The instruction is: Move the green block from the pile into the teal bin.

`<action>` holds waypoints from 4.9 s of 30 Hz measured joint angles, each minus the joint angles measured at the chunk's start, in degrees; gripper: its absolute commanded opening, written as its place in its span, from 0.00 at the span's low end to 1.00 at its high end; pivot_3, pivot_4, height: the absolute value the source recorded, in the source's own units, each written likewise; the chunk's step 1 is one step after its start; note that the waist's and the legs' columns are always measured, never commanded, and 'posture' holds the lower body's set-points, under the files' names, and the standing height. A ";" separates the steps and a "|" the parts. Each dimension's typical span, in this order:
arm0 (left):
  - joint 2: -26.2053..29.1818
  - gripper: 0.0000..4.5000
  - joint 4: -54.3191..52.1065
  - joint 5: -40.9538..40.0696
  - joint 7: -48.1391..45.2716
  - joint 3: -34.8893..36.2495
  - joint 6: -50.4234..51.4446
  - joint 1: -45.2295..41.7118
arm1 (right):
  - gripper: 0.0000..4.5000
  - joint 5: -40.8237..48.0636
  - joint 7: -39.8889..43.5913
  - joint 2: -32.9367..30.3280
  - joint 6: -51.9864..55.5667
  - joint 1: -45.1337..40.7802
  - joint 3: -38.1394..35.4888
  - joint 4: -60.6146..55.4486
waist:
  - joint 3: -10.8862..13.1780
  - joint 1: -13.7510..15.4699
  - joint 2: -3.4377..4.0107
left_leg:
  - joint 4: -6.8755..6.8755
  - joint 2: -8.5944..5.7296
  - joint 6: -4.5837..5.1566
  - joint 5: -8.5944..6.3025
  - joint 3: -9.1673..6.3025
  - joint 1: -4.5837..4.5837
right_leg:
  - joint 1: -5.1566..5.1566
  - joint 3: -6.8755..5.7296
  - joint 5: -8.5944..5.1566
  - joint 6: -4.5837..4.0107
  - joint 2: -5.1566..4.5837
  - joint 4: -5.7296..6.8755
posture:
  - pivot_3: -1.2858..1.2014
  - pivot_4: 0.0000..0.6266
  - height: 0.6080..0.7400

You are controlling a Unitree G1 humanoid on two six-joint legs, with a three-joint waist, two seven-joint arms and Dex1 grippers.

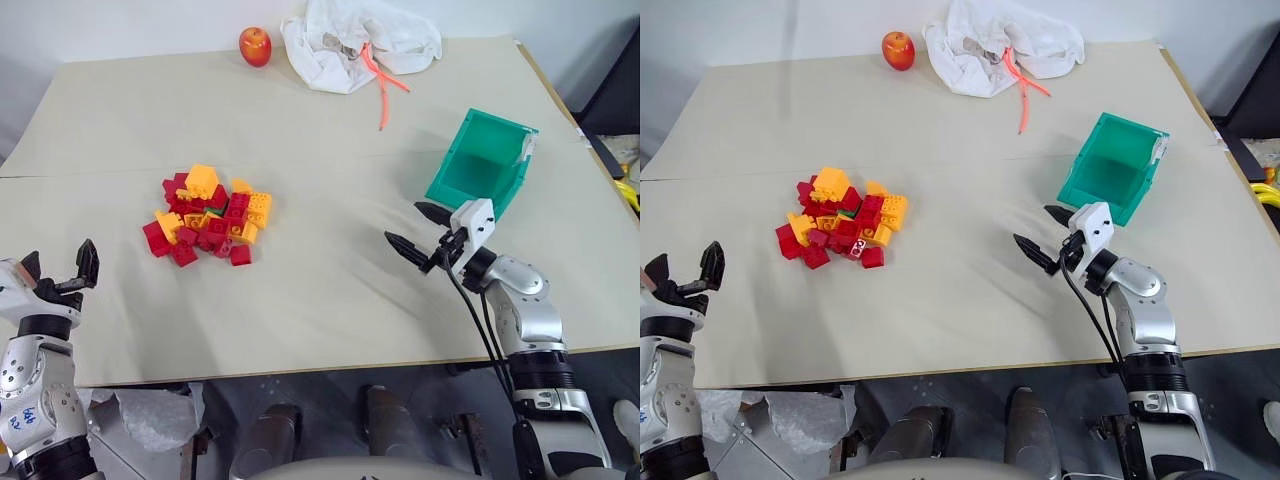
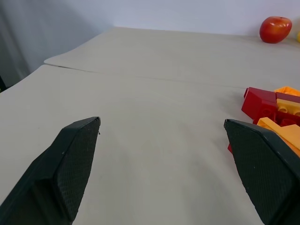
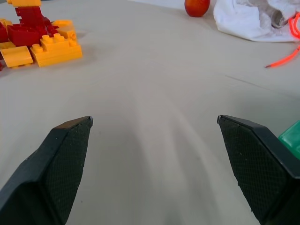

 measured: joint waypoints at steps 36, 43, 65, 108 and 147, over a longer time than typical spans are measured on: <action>19.82 0.01 46.37 10.34 -33.25 -22.31 -2.20 -41.94 | 1.00 3.35 8.30 1.28 2.50 -8.62 4.49 -5.79 | -0.03 -0.65 -0.08 | 0.18 0.04 -0.02 -0.04 0.05 -0.21 | -0.24 -0.07 0.07 -0.02 0.11 0.31 | 0.52 0.24 1.00; 15.29 0.01 62.23 17.01 -39.91 -29.42 -9.24 -54.55 | 1.00 5.61 14.46 -2.66 6.00 -5.32 5.49 -9.22 | -0.03 -0.79 -0.09 | 0.31 0.00 0.06 -0.08 0.11 -0.25 | -0.25 -0.05 0.09 0.01 0.10 0.30 | 0.52 0.24 1.00; 13.37 0.01 45.46 14.98 -53.08 -28.61 1.09 -47.76 | 1.00 6.32 19.56 -4.07 6.80 -6.78 6.15 -8.42 | -0.02 -1.44 -0.12 | 0.65 0.05 0.08 -0.16 0.12 -0.44 | -0.36 0.01 0.15 0.12 0.14 0.41 | 0.52 0.24 1.00; 16.54 0.76 60.78 37.55 -53.64 -57.62 13.41 -70.57 | 1.00 5.76 19.73 0.11 4.88 -10.71 7.01 -2.39 | -0.01 -1.27 -0.11 | 0.77 -0.03 0.07 -0.18 0.16 -0.48 | -0.37 0.00 0.22 0.09 0.17 0.44 | 0.52 0.24 1.00; 15.04 0.95 22.48 26.96 -40.82 -47.77 44.25 -58.54 | 1.00 5.56 18.95 -3.25 4.93 -10.87 5.70 -2.51 | -0.01 -0.80 -0.12 | 0.97 -0.02 0.08 -0.19 0.12 -0.58 | -0.41 0.02 0.22 0.10 0.13 0.61 | 0.52 0.24 1.00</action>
